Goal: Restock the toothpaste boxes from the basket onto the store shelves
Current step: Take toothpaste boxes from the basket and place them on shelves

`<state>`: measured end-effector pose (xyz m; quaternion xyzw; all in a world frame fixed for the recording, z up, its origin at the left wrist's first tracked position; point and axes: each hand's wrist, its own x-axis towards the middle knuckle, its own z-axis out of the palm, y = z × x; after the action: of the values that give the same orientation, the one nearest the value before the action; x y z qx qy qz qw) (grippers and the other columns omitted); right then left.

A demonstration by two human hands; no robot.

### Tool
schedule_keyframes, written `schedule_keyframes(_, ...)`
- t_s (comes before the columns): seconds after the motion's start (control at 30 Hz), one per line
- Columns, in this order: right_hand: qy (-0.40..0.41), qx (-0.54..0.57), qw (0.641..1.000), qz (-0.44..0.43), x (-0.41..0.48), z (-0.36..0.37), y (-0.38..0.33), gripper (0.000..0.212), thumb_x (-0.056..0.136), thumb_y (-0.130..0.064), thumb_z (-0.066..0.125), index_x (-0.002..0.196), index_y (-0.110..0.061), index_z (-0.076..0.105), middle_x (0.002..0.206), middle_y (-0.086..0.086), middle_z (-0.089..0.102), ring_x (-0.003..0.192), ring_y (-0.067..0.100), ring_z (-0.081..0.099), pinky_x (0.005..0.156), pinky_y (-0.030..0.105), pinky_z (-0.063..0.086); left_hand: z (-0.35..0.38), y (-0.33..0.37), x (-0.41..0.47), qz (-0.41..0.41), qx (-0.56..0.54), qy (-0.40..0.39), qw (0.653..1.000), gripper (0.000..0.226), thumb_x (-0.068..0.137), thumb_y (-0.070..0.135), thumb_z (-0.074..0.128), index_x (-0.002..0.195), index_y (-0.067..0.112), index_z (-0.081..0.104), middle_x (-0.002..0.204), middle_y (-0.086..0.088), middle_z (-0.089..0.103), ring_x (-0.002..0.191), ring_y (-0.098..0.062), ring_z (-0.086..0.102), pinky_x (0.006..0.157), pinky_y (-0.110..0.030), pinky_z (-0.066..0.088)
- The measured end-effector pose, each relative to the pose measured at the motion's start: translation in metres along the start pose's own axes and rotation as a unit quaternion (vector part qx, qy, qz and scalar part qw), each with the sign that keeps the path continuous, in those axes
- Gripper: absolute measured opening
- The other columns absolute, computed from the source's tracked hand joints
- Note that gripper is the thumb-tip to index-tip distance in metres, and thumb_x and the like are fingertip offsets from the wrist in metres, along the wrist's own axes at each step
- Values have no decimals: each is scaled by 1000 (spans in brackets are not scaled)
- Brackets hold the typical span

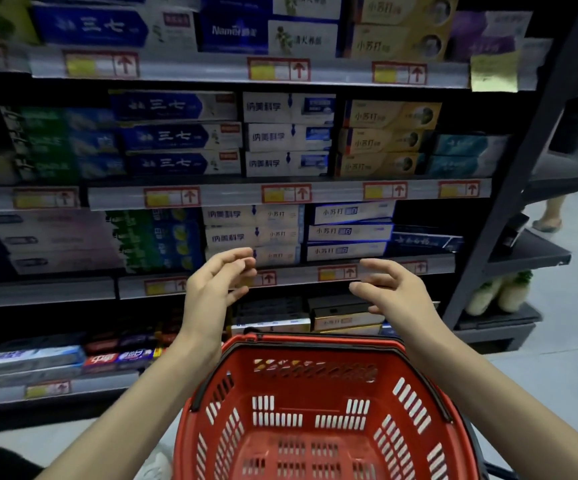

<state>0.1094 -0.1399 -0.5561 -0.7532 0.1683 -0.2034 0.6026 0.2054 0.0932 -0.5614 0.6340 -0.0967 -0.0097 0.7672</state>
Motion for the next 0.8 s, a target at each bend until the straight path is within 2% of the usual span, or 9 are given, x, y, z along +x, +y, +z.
schedule_keyframes(0.13,-10,-37,999,8,4,4,32,42,91,-20,79,130,-27,64,111,0,67,102,14,67,82,28,53,-1,-26,0,-12,10,-13,1000,24,105,16,55,116,19,76,113,-3,77,109,-18,72,96,-37,54)
schedule_keyframes(0.23,-23,-163,986,10,6,0,74,42,90,-26,78,130,-24,64,108,-3,66,103,17,67,88,31,53,-3,-66,-4,-11,85,-41,996,22,104,15,57,114,22,76,111,2,77,110,-13,71,96,-33,53)
schedule_keyframes(0.3,-59,-340,938,5,3,-10,115,47,91,-37,73,135,-25,62,118,-1,65,113,22,64,96,35,49,-7,-104,-9,-4,184,-83,979,21,102,13,61,112,25,75,110,7,76,109,-5,68,98,-29,51)
schedule_keyframes(0.33,-89,-442,893,-4,0,-16,133,52,91,-45,69,138,-27,59,125,0,63,121,24,60,100,36,47,-12,-123,-12,2,236,-104,966,19,101,15,63,113,27,73,112,10,75,108,-3,67,98,-29,50)
schedule_keyframes(0.43,-158,-644,748,-22,-15,-44,190,56,84,-56,63,135,-34,62,130,-1,63,131,28,52,113,44,34,-29,-175,-20,-5,407,-167,898,29,99,42,61,126,35,67,129,14,67,125,-7,60,110,-38,45)
schedule_keyframes(0.53,-179,-710,678,-63,-29,-68,231,50,52,-46,83,98,-25,80,107,8,75,122,37,64,114,55,23,-53,-207,-22,-2,573,-227,787,60,91,66,41,141,39,58,142,15,59,136,-11,51,117,-44,36)
schedule_keyframes(0.6,-194,-725,658,-61,-32,-74,245,47,46,-44,80,88,-25,81,108,10,76,124,39,65,114,61,23,-69,-220,-22,-4,629,-257,733,69,87,67,31,146,38,52,145,13,57,139,-13,47,120,-40,31)
schedule_keyframes(0.67,-215,-732,644,-56,-34,-70,245,44,51,-48,75,89,-26,81,115,12,75,127,40,62,116,64,21,-83,-228,-22,3,665,-283,691,70,89,65,33,150,36,49,147,10,54,142,-15,43,123,-39,26)
schedule_keyframes(0.8,-240,-727,640,-66,-34,-53,246,44,63,-51,67,95,-24,81,123,15,72,130,42,59,119,67,17,-106,-232,-25,8,686,-271,675,70,89,66,33,148,33,52,143,8,55,140,-16,44,123,-39,27)
